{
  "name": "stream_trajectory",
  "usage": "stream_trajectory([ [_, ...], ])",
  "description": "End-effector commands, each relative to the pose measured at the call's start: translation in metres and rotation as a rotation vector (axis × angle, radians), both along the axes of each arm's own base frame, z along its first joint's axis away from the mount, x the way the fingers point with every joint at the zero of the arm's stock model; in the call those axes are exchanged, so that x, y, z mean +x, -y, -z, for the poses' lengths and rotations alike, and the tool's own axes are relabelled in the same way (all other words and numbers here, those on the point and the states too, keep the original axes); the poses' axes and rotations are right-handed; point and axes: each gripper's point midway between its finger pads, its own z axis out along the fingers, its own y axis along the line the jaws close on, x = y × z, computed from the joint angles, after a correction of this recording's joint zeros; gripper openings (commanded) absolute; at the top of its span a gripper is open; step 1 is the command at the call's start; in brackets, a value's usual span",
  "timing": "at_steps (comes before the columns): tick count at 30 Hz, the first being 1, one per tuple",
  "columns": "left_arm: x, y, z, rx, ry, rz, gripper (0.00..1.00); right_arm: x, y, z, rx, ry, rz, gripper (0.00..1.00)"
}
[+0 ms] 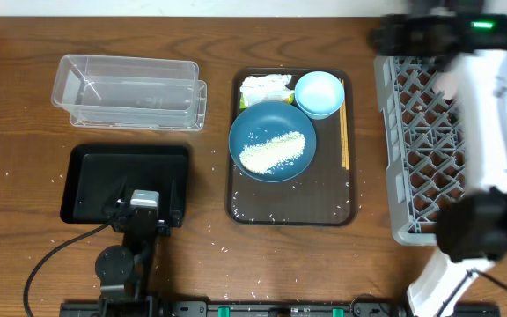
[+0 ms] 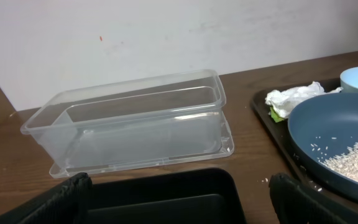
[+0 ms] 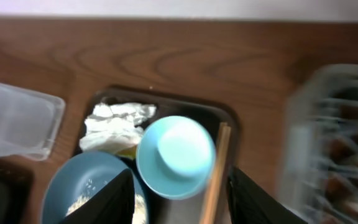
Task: Sort waste into correct bins and load items into the dishwasher rack
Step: 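Move the right gripper to the light-blue bowl and grasp it, then lift the light-blue bowl and carry it to the rack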
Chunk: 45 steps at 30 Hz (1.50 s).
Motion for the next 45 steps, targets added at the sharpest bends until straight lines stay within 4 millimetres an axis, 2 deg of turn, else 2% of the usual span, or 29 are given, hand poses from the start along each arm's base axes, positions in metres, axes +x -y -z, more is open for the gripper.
stream_trajectory([
  [1,-0.001,0.002,0.016,-0.002,-0.048,0.013,0.93,0.014,-0.023,0.051,-0.096,-0.068,0.09,0.47],
  [5,-0.001,0.002,0.016,-0.002,-0.049,0.013,0.93,0.021,-0.068,0.097,-0.094,-0.109,0.079,0.47],
  [11,-0.001,0.002,0.016,-0.002,-0.048,0.013,0.93,0.02,-0.114,0.148,-0.072,-0.163,0.064,0.42],
  [13,-0.001,0.002,0.016,-0.002,-0.048,0.013,0.93,0.017,-0.124,0.162,-0.088,-0.175,0.06,0.41],
  [17,-0.001,0.002,0.016,-0.002,-0.048,0.013,0.93,0.012,-0.123,0.185,-0.197,-0.181,0.121,0.41],
  [23,-0.001,0.002,0.016,-0.002,-0.048,0.013,0.93,0.004,-0.12,0.191,-0.268,-0.187,0.153,0.41],
  [28,-0.001,0.002,0.016,-0.002,-0.048,0.013,0.93,0.001,-0.108,0.193,-0.314,-0.201,0.191,0.39],
  [35,-0.001,0.002,0.016,-0.002,-0.048,0.013,0.93,-0.003,-0.103,0.196,-0.325,-0.224,0.202,0.18],
  [39,-0.001,0.002,0.016,-0.002,-0.048,0.013,0.93,-0.005,-0.104,0.196,-0.319,-0.232,0.203,0.13],
  [42,-0.001,0.002,0.016,-0.002,-0.048,0.013,0.93,-0.005,-0.105,0.188,-0.309,-0.232,0.2,0.07],
  [45,-0.001,0.002,0.016,-0.002,-0.048,0.013,0.93,-0.001,-0.104,0.165,-0.274,-0.214,0.202,0.01],
])
